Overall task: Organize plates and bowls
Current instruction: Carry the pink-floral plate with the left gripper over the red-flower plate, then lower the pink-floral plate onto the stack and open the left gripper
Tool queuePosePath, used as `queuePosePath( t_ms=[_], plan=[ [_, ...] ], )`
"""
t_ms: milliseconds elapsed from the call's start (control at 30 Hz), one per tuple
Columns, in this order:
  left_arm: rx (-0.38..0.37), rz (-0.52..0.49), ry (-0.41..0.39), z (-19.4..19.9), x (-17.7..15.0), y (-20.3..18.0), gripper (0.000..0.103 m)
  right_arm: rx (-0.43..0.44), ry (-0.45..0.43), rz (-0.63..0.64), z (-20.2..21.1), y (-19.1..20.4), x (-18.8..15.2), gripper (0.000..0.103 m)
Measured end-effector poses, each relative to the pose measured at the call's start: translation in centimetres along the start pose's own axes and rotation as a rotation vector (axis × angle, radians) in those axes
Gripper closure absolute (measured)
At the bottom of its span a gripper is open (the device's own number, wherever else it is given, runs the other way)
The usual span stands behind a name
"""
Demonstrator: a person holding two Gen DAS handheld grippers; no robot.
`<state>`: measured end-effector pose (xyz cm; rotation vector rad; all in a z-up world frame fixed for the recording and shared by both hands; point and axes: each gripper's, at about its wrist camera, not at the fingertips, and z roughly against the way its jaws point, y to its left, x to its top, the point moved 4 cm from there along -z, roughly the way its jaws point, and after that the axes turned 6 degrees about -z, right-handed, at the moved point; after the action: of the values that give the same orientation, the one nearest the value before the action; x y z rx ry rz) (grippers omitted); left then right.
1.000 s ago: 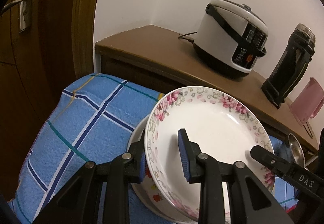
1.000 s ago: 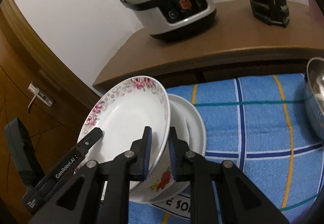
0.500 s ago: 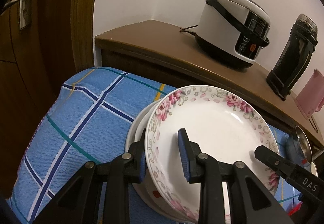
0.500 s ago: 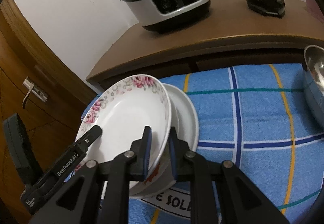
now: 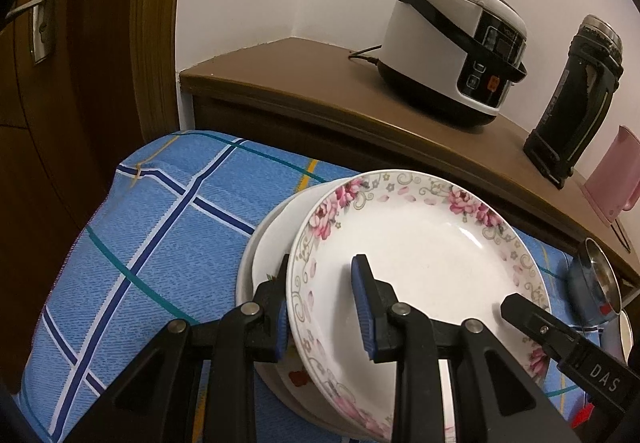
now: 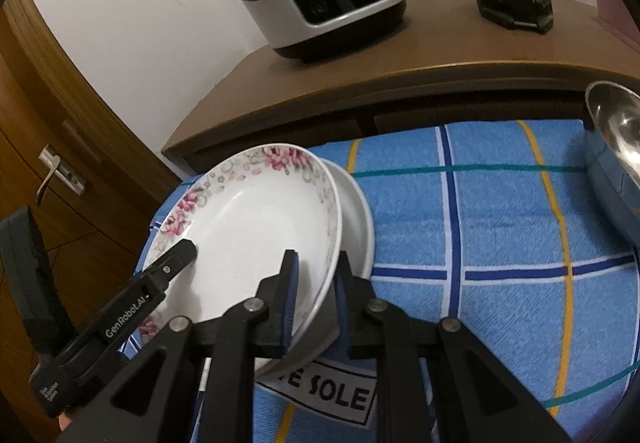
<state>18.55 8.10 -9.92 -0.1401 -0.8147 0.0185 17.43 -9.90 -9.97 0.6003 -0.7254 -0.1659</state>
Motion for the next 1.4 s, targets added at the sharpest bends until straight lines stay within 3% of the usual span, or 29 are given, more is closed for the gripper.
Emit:
queuePosePath(
  t_ms=[167,300,800,1033,1167,1233,1300,1400],
  plan=[
    [0.045,-0.032,-0.020,0.2,0.1,0.0,0.073,0.018,-0.004,0.005,-0.4,0.0,0.0,0.085],
    [0.116,-0.064,-0.048,0.6,0.4,0.2,0.073,0.028,-0.022,0.029,-0.5,0.2,0.0,0.078],
    [0.174,-0.076,-0.067,2.1,0.6,0.4,0.072,0.003,-0.084,0.100,-1.8,0.8,-0.1,0.076],
    [0.195,-0.064,-0.083,3.5,0.3,0.4,0.058,0.033,-0.030,0.087,-2.9,0.7,-0.2,0.075],
    [0.234,-0.068,-0.105,4.6,0.2,0.5,0.053,0.032,-0.077,0.078,-1.9,0.4,-0.2,0.074],
    [0.249,-0.061,-0.116,5.1,0.1,0.6,0.043,0.035,-0.125,0.073,-0.9,0.2,-0.3,0.068],
    [0.266,-0.062,-0.129,5.6,0.0,0.6,0.043,0.030,-0.192,0.076,0.5,0.1,-0.2,0.054],
    [0.279,-0.073,-0.128,6.1,-0.3,0.4,0.043,0.030,-0.257,0.086,1.9,0.3,-0.3,0.054]
  ],
)
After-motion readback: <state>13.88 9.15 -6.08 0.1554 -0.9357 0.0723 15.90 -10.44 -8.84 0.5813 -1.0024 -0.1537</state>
